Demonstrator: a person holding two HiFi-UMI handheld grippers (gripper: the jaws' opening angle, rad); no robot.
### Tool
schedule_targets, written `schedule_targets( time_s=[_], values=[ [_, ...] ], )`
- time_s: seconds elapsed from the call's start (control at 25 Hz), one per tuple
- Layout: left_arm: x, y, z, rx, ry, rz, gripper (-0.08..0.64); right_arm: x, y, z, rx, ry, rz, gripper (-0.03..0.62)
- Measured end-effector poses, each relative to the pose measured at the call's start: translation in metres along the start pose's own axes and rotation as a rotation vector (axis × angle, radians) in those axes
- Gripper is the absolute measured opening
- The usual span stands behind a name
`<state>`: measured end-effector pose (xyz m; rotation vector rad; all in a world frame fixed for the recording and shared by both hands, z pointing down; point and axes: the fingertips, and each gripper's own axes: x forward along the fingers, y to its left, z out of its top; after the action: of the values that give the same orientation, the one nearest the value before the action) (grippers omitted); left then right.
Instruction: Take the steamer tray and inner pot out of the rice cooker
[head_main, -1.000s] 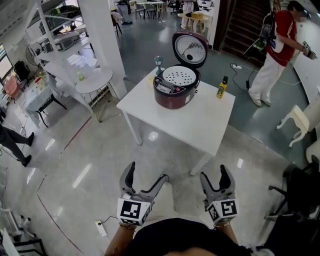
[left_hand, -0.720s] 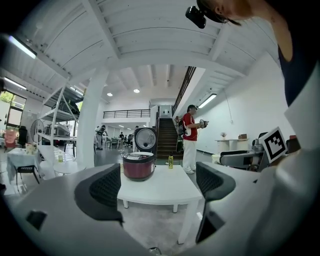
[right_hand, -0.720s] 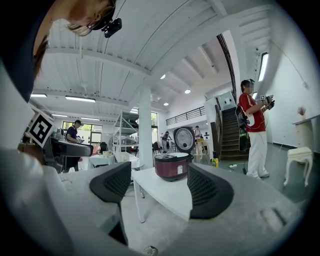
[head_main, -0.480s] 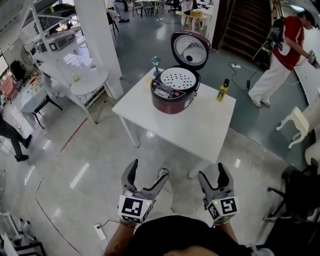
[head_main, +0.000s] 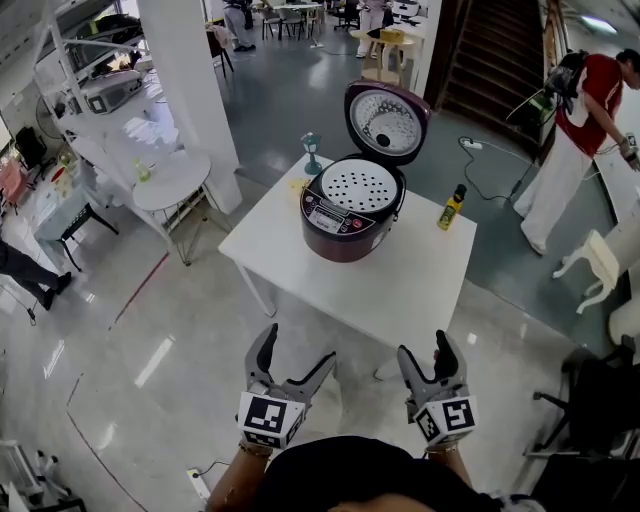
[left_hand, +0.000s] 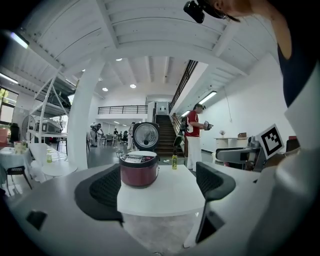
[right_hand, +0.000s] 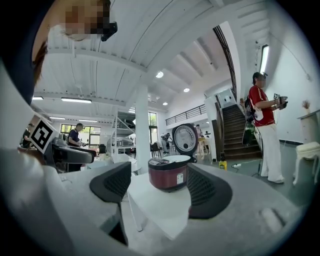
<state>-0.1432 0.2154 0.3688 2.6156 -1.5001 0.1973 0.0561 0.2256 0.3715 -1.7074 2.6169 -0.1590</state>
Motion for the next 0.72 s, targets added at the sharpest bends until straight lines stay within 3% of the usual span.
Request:
schedule_targets(
  time_s=[0.72],
  values=[
    [0.131, 0.082, 0.036, -0.017, 0.029, -0.053, 0.448, 0.149, -0.045, 0.032, -0.008, 0.007, -0.034, 0.334]
  ],
)
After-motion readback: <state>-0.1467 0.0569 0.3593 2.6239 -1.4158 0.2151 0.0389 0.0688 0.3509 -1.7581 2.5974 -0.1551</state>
